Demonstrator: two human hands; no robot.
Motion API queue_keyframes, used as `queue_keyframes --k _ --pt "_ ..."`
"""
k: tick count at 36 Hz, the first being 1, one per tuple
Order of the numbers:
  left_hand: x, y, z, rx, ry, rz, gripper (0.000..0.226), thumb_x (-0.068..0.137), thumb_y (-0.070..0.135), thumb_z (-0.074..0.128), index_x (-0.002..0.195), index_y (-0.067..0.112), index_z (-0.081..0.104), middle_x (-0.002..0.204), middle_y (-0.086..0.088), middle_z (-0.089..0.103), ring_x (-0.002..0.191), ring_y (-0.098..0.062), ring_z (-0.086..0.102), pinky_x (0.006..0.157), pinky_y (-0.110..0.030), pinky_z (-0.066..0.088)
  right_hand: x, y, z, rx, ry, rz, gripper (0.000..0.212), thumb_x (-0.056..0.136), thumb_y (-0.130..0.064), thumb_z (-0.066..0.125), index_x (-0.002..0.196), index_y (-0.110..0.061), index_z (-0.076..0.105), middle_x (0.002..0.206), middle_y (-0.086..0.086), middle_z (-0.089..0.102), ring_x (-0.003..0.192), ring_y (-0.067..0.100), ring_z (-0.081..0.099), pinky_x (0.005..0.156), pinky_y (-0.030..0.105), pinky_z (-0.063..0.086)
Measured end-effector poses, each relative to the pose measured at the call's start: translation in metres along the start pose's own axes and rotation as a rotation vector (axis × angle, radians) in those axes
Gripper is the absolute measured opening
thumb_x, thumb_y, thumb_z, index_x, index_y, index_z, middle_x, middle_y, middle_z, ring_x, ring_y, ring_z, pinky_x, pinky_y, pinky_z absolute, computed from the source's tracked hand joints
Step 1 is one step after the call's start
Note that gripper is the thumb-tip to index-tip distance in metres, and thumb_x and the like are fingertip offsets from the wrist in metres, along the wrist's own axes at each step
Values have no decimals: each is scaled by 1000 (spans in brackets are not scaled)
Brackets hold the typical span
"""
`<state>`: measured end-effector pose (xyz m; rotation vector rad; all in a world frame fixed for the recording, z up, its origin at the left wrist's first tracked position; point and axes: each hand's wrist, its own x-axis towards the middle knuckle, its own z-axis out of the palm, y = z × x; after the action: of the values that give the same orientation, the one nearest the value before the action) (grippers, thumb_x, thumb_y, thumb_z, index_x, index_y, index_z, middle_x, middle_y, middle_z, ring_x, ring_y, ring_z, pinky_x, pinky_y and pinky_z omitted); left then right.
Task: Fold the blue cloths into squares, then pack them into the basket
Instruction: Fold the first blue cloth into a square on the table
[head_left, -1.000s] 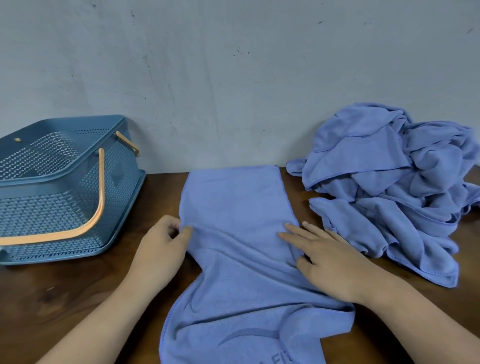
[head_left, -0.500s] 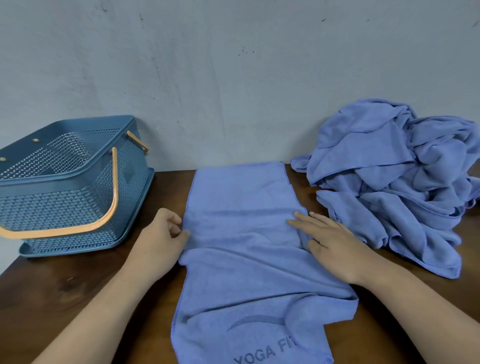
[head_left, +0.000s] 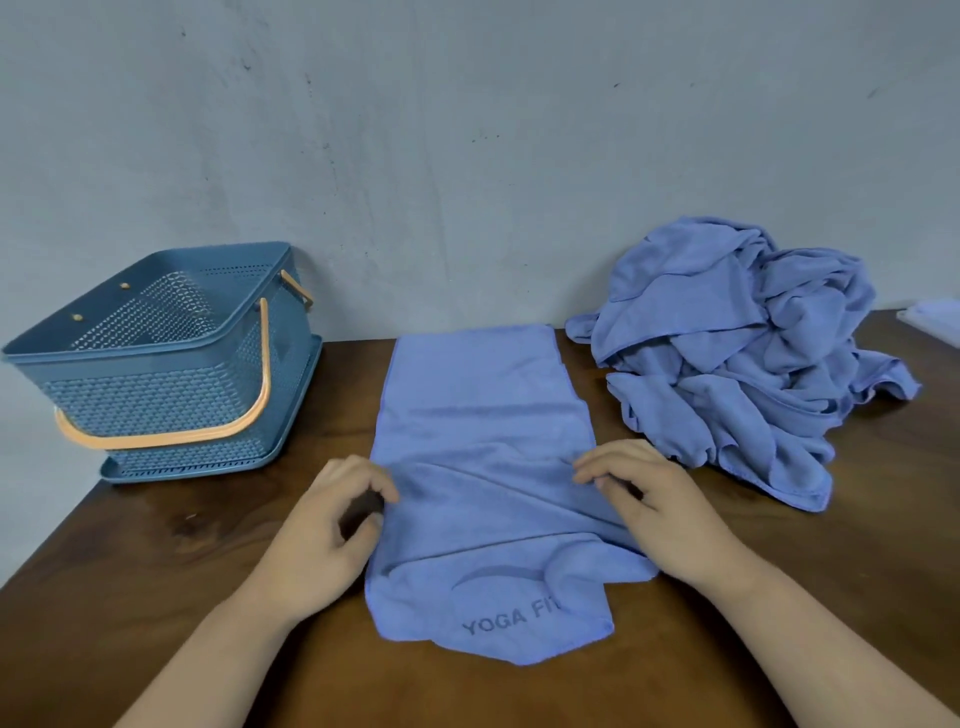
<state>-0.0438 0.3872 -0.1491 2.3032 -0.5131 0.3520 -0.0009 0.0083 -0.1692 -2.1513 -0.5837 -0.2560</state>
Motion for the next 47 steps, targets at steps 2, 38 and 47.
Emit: queue_keyframes --k 2,38,47 --pt "-14 9 0 -21 -36 6 40 75 -4 57 100 27 63 107 5 63 109 -26 56 95 -39 46 -14 -7 -3 18 15 -21 34 105 -5 59 108 -33 77 124 -17 69 130 17 57 109 23 42" --pt "-70 47 -4 -293 -28 -133 24 105 38 52 102 15 59 75 -4 59 67 -32 48 64 -35 33 -82 -54 -21 114 -229 13 41 81 12 52 84 -30 55 88 -3 68 80 24 62 69 44 49" --pt "-71 42 -6 -441 -24 -170 37 101 47 58 99 10 60 72 -18 51 67 -40 44 68 -41 29 -82 -56 -20 185 -93 59 51 107 -51 53 70 -18 41 64 2 36 57 28 34 58 39 27"
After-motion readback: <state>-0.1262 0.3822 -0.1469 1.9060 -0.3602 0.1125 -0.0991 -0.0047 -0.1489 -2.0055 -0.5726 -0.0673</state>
